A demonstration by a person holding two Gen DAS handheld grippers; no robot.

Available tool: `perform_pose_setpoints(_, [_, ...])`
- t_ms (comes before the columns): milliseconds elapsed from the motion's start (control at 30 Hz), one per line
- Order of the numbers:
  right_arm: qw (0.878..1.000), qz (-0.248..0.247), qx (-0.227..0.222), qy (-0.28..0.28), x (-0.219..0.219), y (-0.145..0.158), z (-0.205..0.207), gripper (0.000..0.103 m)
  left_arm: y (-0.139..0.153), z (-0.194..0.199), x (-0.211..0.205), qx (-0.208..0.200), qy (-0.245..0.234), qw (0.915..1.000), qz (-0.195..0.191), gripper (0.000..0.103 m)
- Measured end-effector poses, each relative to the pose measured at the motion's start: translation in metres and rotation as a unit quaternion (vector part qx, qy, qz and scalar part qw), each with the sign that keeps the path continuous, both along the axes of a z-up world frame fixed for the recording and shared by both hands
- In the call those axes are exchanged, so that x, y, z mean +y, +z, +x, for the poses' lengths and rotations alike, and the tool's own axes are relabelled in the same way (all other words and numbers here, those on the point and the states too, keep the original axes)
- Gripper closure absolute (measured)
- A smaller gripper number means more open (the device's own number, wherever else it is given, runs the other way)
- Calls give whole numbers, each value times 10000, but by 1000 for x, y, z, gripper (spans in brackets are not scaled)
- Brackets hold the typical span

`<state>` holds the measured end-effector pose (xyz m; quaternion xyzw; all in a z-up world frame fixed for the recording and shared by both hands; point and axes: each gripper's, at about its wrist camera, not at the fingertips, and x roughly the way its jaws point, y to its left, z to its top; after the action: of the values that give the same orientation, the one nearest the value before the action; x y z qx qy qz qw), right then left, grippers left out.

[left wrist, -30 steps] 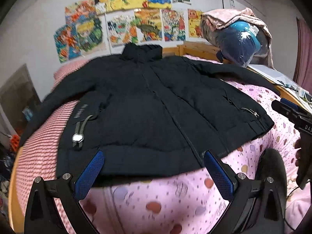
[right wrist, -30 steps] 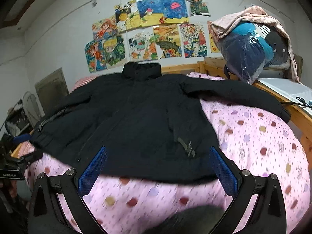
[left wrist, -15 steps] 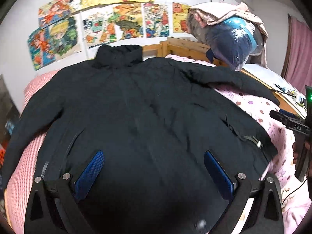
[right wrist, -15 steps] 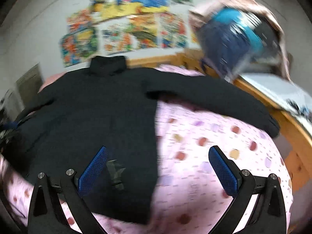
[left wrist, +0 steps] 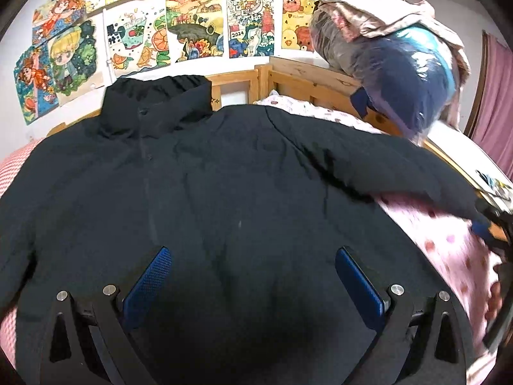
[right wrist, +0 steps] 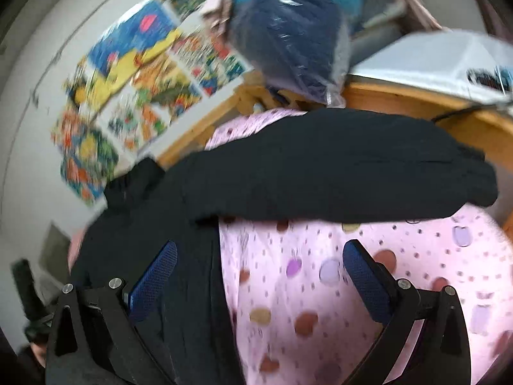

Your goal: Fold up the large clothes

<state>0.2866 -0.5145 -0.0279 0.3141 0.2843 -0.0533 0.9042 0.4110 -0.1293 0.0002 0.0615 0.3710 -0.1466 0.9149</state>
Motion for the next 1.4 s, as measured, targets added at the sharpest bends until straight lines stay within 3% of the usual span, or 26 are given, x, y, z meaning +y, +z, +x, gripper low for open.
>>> perform_pose_setpoints(267, [9957,601,-461,-524,-14,-35,26,1,-26,65,-30,-66,393,9986,-336,0])
perform_pose_setpoints(467, [9924,588,-665,-852,-17,-48,41,3,-61,111,-50,398,593,9965,-428,0])
perform_pose_setpoints(567, [9896,575,-632,-1155,-20,-47,48,14,-85,126,-52,691,689,9945,-377,0])
perform_pose_setpoints(733, [9778,779,-462,-1887,-39,-52,47,56,-109,129,-54,774,616,9949,-207,0])
perform_pose_setpoints(800, [9739,812,-492,-2064,-44,-53,45,66,-113,127,-52,791,582,9948,-273,0])
perform_pose_setpoints(900, [9741,526,-573,-2125,-40,-47,42,78,-112,126,-46,802,549,9941,-484,0])
perform_pose_setpoints(1033, [9768,-62,-703,-2024,-30,-21,45,84,-99,119,-27,856,574,9908,-874,0])
perform_pose_setpoints(1133, [9780,-471,-871,-1835,-20,4,45,85,-86,112,-10,1075,868,9880,-684,0])
perform_pose_setpoints(1267, [9762,-1113,-981,-1581,0,40,48,86,-66,99,21,1237,1089,9835,-741,0])
perform_pose_setpoints(1400, [9633,-2137,-1137,-1162,39,83,62,86,-39,82,57,1123,1226,9833,-744,0])
